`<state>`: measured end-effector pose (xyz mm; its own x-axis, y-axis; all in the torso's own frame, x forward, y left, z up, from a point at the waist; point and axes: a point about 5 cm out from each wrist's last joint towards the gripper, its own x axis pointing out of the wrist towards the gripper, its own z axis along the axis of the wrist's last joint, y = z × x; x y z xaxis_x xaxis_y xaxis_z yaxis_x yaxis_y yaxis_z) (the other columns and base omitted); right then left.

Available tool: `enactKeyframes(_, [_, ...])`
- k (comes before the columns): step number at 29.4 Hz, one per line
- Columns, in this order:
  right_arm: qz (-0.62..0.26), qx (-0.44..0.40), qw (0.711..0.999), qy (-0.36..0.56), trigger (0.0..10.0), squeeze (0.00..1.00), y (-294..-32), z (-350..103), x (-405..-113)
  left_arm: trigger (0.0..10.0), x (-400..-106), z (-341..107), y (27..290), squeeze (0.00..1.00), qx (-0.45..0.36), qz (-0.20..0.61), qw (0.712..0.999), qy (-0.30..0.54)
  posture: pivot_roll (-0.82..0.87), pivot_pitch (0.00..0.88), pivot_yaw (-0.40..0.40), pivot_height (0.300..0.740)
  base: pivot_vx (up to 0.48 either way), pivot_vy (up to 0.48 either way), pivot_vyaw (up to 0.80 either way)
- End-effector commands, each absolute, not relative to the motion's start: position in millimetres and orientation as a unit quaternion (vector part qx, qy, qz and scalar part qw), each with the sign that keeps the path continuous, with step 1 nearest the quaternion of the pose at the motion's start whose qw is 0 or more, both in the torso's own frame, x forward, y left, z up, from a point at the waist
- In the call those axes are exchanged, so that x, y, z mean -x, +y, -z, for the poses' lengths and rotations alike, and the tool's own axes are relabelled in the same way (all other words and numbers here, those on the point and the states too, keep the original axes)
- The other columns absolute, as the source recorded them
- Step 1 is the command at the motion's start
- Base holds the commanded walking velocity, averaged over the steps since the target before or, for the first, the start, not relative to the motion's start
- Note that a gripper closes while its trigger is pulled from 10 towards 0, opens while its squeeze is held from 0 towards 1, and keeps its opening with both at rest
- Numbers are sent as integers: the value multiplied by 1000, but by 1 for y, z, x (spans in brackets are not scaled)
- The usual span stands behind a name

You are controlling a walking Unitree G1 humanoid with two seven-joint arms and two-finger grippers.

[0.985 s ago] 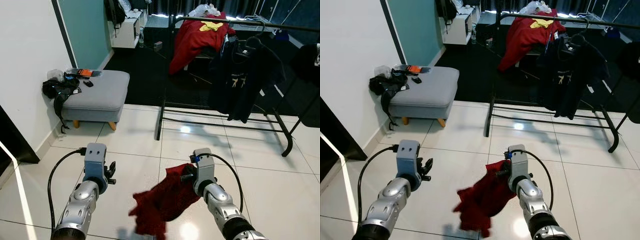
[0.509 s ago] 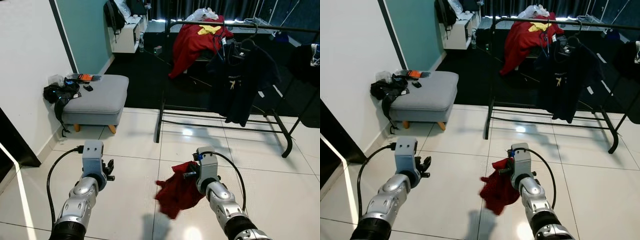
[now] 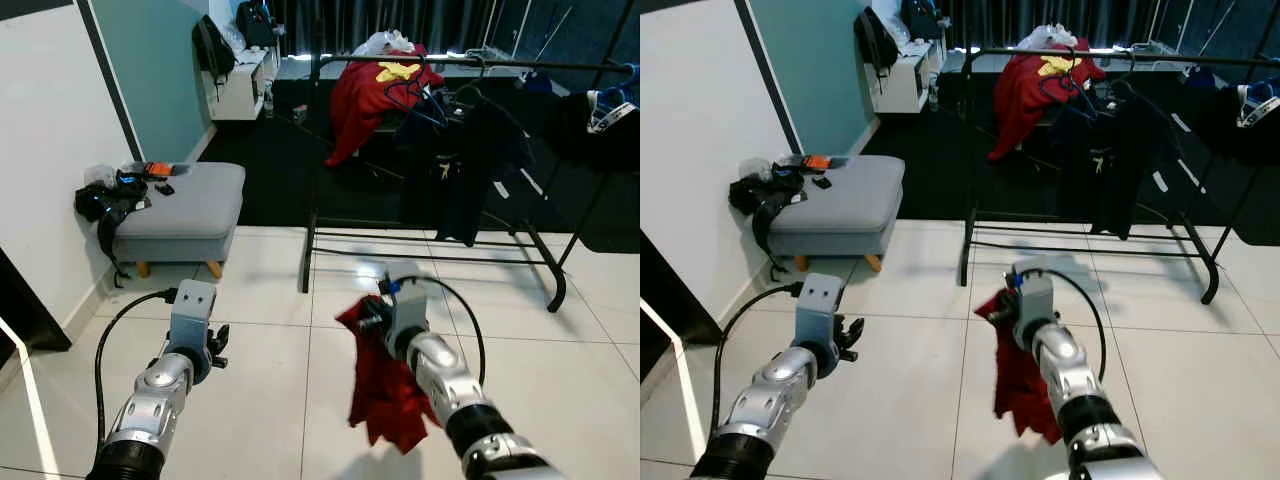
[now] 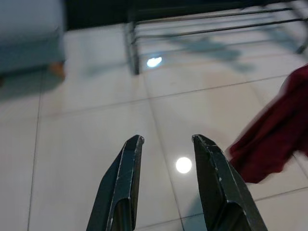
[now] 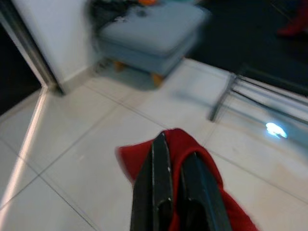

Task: Hang hanger

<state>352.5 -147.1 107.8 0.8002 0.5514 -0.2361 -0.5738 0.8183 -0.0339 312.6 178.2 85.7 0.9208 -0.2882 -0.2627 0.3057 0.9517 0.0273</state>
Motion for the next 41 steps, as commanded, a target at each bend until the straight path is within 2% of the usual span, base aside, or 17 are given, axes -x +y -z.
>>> enactKeyframes(1, [-387, 55, 917, 81, 10000, 0, -140, -141, -354, 10000, -307, -93, 176, 0, -53, 213, 969, 113, 80, 16, 30, 740, 0, 0, 0])
enactKeyframes(2, [-421, 58, 902, 70, 10000, 0, -142, -156, -354, 10000, -306, -98, 175, 0, -66, 234, 965, 102, 82, 15, 29, 740, 0, 0, 0])
enactKeyframes(4, [-443, 58, 893, 58, 10000, 0, -142, -169, -353, 10000, -306, -101, 175, 0, -74, 248, 961, 97, 82, 14, 27, 740, 0, 0, 0])
enactKeyframes(15, [-500, -9, 866, -17, 10000, 0, -136, -220, -355, 10000, -299, -119, 158, 0, -115, 324, 937, 56, 98, 17, 19, 740, 0, 0, 0])
enactKeyframes(17, [-496, -22, 867, -38, 10000, 0, -136, -230, -357, 10000, -299, -120, 157, 0, -123, 323, 937, 50, 93, 26, 20, 740, 0, 0, 0])
enactKeyframes(19, [-430, -92, 894, -83, 10000, 0, -134, -258, -369, 10000, -300, -124, 154, 0, -113, 324, 938, 44, 90, 40, 14, 740, 0, 0, 0])
enactKeyframes(21, [-430, -92, 894, -83, 10000, 0, -134, -258, -369, 10000, -300, -124, 154, 0, -113, 324, 938, 44, 90, 40, 14, 740, 0, 0, 0])
enactKeyframes(23, [-389, -134, 907, -93, 10000, 0, -130, -272, -375, 10000, -302, -130, 149, 0, -83, 324, 942, 29, 96, 53, 9, 740, 0, 0, 0])
enactKeyframes(29, [-402, -142, 901, -87, 10000, 0, -125, -275, -373, 10000, -306, -132, 142, 0, -74, 326, 942, 12, 99, 55, 2, 740, 0, 0, 0])
enactKeyframes(34, [-429, -107, 895, -60, 10000, 0, -122, -269, -368, 10000, -312, -136, 136, 0, -68, 325, 943, -4, 88, 64, -2, 740, 0, 0, 0])
enactKeyframes(37, [-355, -131, 925, -33, 10000, 0, -130, -265, -377, 10000, -311, -146, 120, 0, -52, 347, 936, -27, 88, 72, -11, 740, 0, 0, 0])
enactKeyframes(41, [-306, -180, 935, -29, 10000, 0, -131, -267, -383, 10000, -312, -141, 112, 0, -75, 341, 937, -24, 92, 72, -18, 740, 0, 0, 0])
